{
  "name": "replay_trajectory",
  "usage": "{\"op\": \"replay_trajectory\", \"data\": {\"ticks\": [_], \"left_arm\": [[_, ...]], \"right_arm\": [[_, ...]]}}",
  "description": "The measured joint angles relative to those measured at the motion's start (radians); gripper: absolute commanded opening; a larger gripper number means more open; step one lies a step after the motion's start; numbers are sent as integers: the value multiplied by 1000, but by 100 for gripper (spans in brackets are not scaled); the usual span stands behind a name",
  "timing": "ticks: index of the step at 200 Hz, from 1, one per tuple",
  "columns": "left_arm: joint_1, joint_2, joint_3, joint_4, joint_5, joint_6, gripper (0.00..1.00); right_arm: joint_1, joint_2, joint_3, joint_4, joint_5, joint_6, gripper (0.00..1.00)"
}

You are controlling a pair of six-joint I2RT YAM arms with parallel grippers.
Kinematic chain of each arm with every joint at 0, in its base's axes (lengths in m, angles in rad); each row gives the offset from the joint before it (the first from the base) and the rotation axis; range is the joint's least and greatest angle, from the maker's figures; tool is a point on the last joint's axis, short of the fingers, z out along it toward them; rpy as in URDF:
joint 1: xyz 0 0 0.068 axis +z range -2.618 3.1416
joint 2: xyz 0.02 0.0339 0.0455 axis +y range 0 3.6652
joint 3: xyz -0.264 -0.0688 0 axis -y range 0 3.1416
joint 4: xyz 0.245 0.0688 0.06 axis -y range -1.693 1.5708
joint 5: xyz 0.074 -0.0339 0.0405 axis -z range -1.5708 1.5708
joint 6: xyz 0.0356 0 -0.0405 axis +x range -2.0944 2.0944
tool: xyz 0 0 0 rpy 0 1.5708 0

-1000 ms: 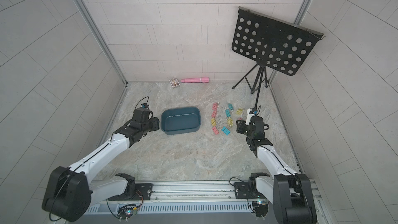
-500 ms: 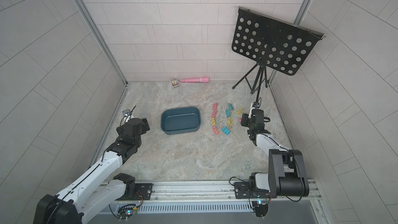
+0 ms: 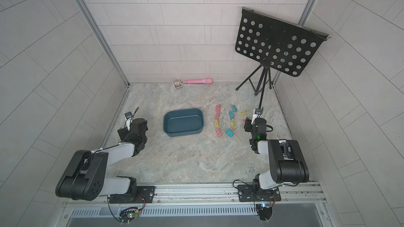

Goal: Take out the binder clips from the storage box
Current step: Reset both arms

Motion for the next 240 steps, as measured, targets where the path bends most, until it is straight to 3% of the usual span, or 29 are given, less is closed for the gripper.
{"op": "replay_trajectory", "data": {"ticks": [5,9,77,93,240], "left_arm": [[6,14,0,22,14,6,100],[10,21,0,29,26,8,100],[13,129,2,231,203,81,100],[13,143,2,211,227,90,100],[13,141,16,207,252,103,100]], "right_arm": [[2,14,0,18,0,-3,97],[5,27,0,38,-2,-2,100],[30,51,1,101,16,-42,100],[31,51,1,102,18,-45,100],[37,51,1,102,24,-50,100]]}}
